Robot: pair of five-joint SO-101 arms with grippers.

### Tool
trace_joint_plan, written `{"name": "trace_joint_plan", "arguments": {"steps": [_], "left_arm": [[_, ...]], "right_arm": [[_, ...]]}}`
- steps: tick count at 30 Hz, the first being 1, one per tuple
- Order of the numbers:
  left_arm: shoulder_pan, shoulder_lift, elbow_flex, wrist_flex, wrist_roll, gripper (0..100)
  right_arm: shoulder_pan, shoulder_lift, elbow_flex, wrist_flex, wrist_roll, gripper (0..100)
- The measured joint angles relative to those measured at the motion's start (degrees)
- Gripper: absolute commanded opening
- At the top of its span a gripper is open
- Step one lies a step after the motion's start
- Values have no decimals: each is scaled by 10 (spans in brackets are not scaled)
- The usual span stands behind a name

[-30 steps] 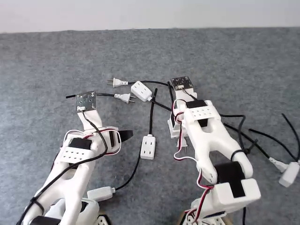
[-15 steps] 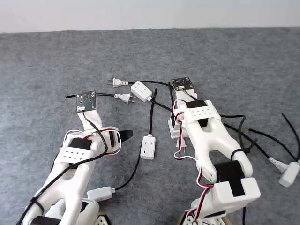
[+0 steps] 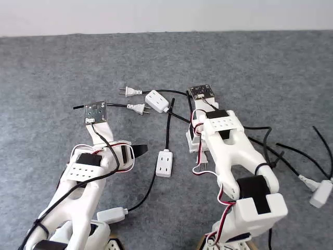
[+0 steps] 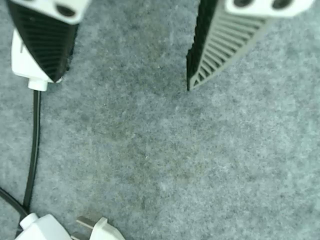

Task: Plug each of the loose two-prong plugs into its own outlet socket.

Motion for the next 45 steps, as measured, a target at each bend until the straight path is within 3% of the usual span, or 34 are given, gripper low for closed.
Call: {"name": "trace_joint_plan", "arguments": {"steps": [20, 27, 33, 39, 45], "left_arm": [[0, 0, 0, 0, 0, 356], [5, 3, 0, 0, 2, 353], [10, 91, -50, 31, -3, 341], [18, 212, -140, 101, -79, 212], [48, 249, -174, 117, -158, 202]], "right_arm": [[-1, -6, 0, 13, 0, 9], [-5, -109, 0, 85, -4, 9], [-62, -199, 0, 133, -4, 9], [-162, -263, 0, 148, -4, 9], [-192, -333, 52, 123, 1, 9]]}}
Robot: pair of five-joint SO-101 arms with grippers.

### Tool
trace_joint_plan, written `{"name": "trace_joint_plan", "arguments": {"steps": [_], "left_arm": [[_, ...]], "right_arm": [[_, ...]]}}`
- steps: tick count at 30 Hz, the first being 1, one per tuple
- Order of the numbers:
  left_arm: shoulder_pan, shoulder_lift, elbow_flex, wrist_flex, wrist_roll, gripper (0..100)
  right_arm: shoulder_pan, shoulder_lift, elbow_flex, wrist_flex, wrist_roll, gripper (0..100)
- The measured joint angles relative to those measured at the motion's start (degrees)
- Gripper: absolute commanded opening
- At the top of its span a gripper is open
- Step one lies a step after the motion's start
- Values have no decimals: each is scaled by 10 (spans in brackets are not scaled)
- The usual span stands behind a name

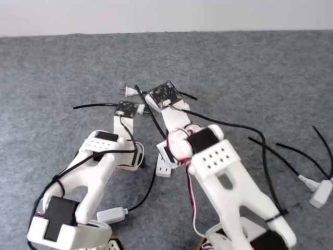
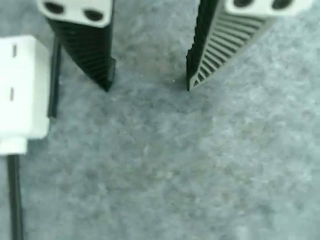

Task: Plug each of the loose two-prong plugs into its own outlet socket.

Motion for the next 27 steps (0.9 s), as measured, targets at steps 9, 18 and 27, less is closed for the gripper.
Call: {"name": "trace_joint_plan", "arguments": {"steps": [9, 18, 27], "left_arm": [[25, 3, -23, 38, -33, 53], [22, 4, -23, 32, -88, 13], [22, -11, -11, 59, -257, 13]], "right_arm": [[-53, -83, 83, -55, 4, 9], [-57, -84, 88, -63, 4, 9], [-57, -84, 88, -69, 4, 9]]}}
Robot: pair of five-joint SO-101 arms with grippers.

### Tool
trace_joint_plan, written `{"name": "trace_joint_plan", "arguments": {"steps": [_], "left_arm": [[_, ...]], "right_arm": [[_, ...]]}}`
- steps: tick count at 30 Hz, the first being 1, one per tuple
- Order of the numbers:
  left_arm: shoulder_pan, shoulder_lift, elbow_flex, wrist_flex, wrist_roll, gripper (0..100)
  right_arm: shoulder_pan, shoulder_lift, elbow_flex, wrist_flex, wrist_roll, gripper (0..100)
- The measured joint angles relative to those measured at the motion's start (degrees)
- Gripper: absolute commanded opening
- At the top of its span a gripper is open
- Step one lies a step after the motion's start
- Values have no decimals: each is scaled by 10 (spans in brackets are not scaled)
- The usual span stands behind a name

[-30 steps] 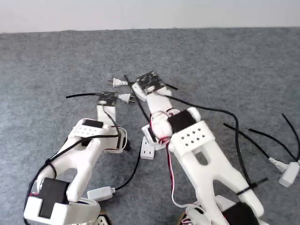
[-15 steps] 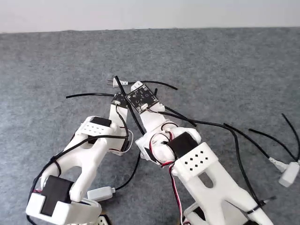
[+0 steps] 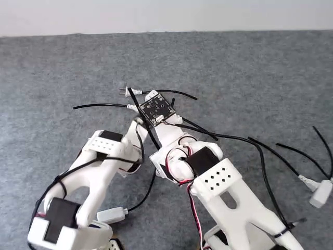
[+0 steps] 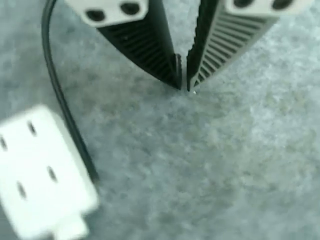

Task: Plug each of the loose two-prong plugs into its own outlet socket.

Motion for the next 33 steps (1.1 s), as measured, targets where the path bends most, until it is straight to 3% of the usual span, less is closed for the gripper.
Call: {"name": "trace_joint_plan", "arguments": {"steps": [5, 15, 25, 33], "left_arm": [[0, -67, 62, -5, -79, 13], [1, -157, 131, -34, -91, 13], [11, -165, 139, -35, -121, 13], [-40, -166, 140, -114, 5, 13]], "right_arm": [[2, 0, 0, -3, 0, 9], [2, 0, 0, -11, 0, 9], [40, 0, 0, -29, -51, 9], [62, 81, 0, -71, -94, 9]]}}
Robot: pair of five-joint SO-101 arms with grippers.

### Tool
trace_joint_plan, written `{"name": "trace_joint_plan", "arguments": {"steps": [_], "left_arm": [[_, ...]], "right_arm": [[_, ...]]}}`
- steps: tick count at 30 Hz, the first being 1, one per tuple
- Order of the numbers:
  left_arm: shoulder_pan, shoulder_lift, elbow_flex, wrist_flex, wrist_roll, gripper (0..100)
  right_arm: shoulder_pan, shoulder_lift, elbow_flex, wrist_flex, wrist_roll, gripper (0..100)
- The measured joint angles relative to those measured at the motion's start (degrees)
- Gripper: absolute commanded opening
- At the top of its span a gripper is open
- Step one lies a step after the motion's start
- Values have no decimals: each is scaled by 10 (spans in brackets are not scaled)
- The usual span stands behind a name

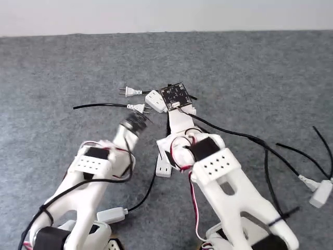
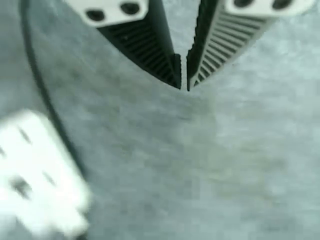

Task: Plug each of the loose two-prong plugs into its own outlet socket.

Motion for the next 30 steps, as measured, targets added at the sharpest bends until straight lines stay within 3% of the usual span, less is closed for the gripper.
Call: {"name": "trace_joint_plan", "arguments": {"steps": [9, 14, 20, 30], "left_arm": [[-118, 0, 14, -112, 76, 13], [-130, -65, 80, -182, 96, 13], [-129, -197, 222, -324, 101, 13], [-129, -288, 258, -328, 128, 14]], "right_arm": [[1, 17, 0, -17, -3, 9], [1, 18, 0, -21, -12, 9], [1, 29, 0, -21, -18, 9], [3, 76, -3, -46, -25, 9]]}}
